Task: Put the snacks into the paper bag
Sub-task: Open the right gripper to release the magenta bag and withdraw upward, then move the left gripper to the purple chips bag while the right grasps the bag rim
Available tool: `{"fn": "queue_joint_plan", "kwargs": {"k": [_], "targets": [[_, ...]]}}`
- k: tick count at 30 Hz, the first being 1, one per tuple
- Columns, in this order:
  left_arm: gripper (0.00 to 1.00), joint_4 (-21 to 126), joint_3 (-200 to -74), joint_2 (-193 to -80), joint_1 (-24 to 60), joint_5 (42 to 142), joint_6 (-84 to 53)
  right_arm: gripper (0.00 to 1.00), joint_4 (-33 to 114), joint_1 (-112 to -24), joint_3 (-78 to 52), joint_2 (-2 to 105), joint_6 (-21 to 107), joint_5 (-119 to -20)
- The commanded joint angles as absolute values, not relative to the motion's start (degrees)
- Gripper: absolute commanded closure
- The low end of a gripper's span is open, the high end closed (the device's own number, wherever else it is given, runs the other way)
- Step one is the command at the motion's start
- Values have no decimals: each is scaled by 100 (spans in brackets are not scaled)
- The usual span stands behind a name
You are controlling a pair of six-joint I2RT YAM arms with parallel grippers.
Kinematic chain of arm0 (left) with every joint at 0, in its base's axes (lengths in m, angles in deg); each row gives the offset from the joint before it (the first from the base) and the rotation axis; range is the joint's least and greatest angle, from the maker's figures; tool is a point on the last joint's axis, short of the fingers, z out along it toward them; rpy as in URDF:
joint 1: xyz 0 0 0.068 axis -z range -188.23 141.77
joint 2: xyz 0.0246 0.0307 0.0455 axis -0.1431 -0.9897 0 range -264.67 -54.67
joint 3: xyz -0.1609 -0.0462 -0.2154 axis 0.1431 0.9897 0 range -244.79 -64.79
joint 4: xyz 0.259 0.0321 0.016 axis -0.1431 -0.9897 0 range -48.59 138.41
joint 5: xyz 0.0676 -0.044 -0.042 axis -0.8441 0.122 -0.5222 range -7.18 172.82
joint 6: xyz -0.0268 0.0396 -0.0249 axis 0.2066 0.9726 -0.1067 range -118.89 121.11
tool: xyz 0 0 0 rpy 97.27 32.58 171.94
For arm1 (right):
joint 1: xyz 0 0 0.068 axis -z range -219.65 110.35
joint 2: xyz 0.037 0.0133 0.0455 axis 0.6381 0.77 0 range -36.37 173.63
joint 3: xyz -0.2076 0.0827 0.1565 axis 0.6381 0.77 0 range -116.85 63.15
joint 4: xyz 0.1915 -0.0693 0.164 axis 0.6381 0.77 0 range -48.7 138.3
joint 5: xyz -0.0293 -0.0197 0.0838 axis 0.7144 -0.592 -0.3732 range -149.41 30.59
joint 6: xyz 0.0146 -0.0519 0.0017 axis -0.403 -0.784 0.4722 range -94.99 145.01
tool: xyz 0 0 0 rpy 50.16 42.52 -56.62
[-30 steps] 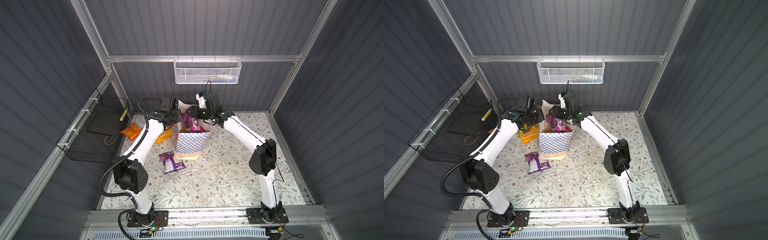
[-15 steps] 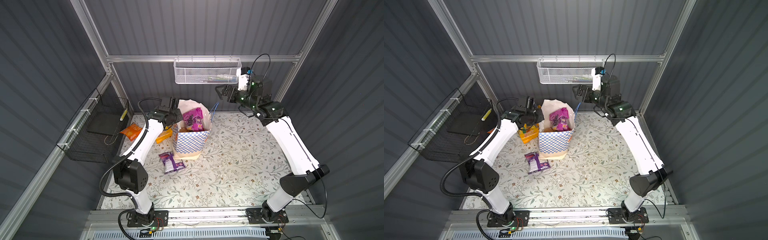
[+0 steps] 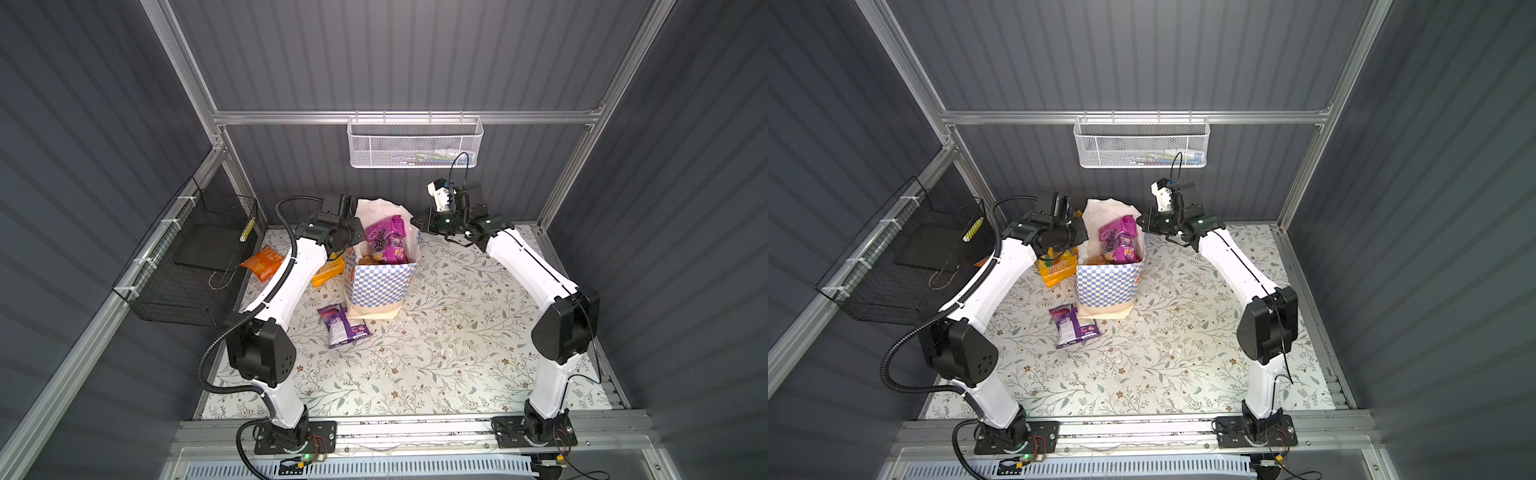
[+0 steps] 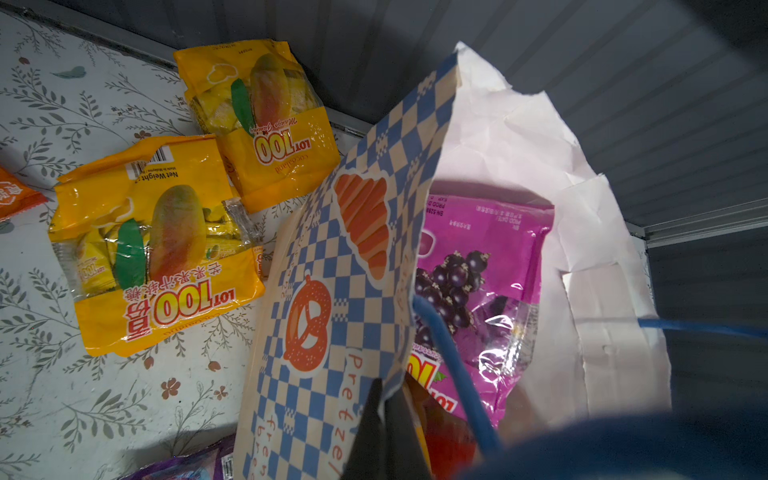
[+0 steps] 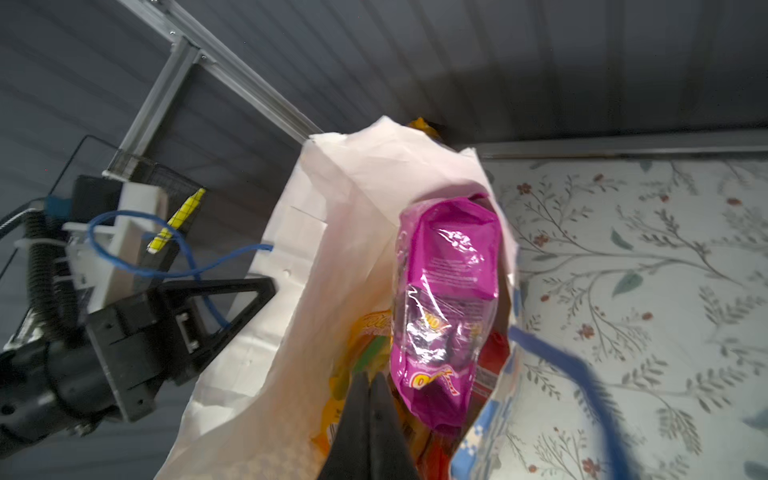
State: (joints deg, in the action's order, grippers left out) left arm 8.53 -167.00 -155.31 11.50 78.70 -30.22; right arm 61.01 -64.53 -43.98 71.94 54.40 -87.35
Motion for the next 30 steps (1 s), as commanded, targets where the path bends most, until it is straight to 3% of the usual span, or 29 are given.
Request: {"fn": "queue_joint_plan", "kwargs": {"k": [1,6,13,16,22,26,30], "targets": [[100,499,-16859,-15601,1038,8286,-2894,100,5095,-6382,-4059,6364,5495,-9176],[100,1274,-17031,-15284,1090,10029,-3408,100,4524,-6061,-3842,5843,5964,-10158],[100,1241,-17999,-15612,2168,9156,-3683,100,5072,-5350,-3990,5506,6401,-10508],[100,1599,-17755,-15505,2513,8631,-3747,100,5220,-5022,-4047,5553,6627,-10884],[100,2096,-16845,-15442,2754,8091,-3774,100,5086,-4809,-2939,5048,6407,-10625],[100,2333,-16557,-15678,2761,8328,-3777,100,4974,-4809,-2418,4928,6307,-10468],[100,1938,-17166,-15909,2819,8536,-3629,100,5057,-4809,-2625,4908,6360,-10531]]}}
